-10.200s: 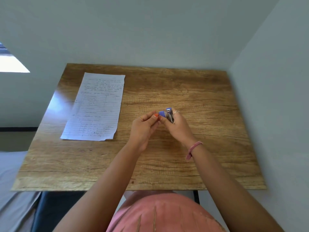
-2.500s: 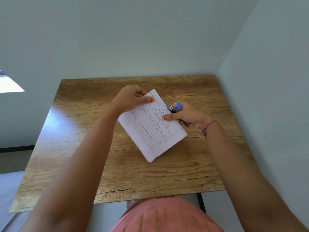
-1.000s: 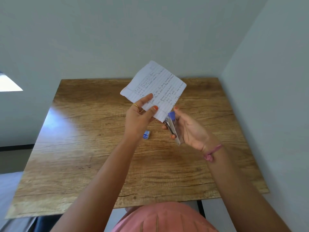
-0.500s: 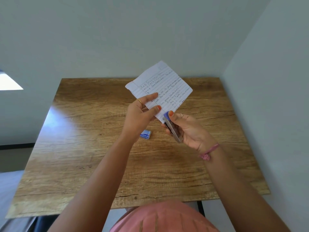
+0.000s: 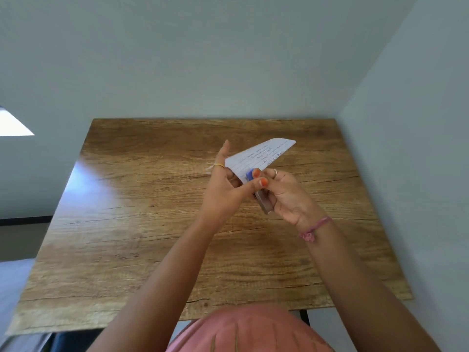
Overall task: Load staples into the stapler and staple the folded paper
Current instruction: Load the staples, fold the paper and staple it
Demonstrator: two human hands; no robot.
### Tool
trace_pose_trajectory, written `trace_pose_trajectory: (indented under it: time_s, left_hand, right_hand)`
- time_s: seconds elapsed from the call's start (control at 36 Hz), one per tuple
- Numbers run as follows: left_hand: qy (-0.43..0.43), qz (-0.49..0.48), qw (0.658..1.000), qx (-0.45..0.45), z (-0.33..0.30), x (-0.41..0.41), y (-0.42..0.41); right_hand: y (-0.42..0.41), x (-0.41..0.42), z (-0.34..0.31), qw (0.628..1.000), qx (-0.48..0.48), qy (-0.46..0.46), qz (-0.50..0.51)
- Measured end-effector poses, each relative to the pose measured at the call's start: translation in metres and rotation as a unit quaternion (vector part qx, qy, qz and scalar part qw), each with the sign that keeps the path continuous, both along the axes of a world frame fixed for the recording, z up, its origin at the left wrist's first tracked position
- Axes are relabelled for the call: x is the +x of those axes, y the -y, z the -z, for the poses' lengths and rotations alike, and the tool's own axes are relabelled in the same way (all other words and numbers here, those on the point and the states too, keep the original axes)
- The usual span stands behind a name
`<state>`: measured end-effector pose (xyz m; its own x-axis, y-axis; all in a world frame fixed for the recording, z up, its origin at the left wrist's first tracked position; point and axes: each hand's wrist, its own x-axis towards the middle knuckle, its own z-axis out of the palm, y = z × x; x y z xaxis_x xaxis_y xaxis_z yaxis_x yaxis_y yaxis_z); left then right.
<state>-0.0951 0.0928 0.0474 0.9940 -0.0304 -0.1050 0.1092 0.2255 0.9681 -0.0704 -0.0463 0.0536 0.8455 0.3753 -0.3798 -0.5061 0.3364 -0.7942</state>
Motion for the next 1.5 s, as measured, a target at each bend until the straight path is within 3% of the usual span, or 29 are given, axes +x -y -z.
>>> trace_pose_trajectory:
  time_s: [0.25, 0.47, 0.58, 0.78, 0.97, 1.28, 1.39, 1.5]
  left_hand:
    - [-0.037, -0.03, 0.999, -0.024, 0.003, 0.006, 0.002]
    - [-0.043, 0.03, 0.999, -0.008, 0.0, 0.013, -0.014]
    - [-0.08, -0.005, 0.995, -0.065, 0.0, 0.021, -0.018]
    - [-0.087, -0.013, 0.996, -0.035, 0.001, 0.027, -0.024]
    - [-0.077, 0.017, 0.995, -0.062, -0.003, 0.027, -0.03]
    - [-0.024, 0.044, 0.999, -0.017, -0.007, 0.025, -0.034]
    - [0.026, 0.016, 0.996, -0.082, -0.002, 0.021, -0.034]
    - [0.016, -0.121, 0.969, -0.215, 0.004, 0.012, -0.022]
  right_hand:
    - [-0.008, 0.004, 0.003, 0.999, -0.036, 0.012, 0.026]
    - [-0.006, 0.007, 0.006, 0.998, -0.048, 0.024, 0.013]
    - [-0.001, 0.01, 0.004, 0.999, -0.035, 0.008, -0.016]
    - [0.008, 0.012, 0.001, 0.999, -0.001, -0.024, -0.025]
    - [0.016, 0.013, -0.003, 0.999, 0.011, -0.028, -0.024]
    - [0.017, 0.01, -0.002, 0.999, -0.001, -0.033, -0.005]
    - [0.016, 0.009, 0.0, 0.999, 0.007, -0.03, 0.007]
    - [0.013, 0.008, 0.0, 0.999, 0.026, -0.022, 0.022]
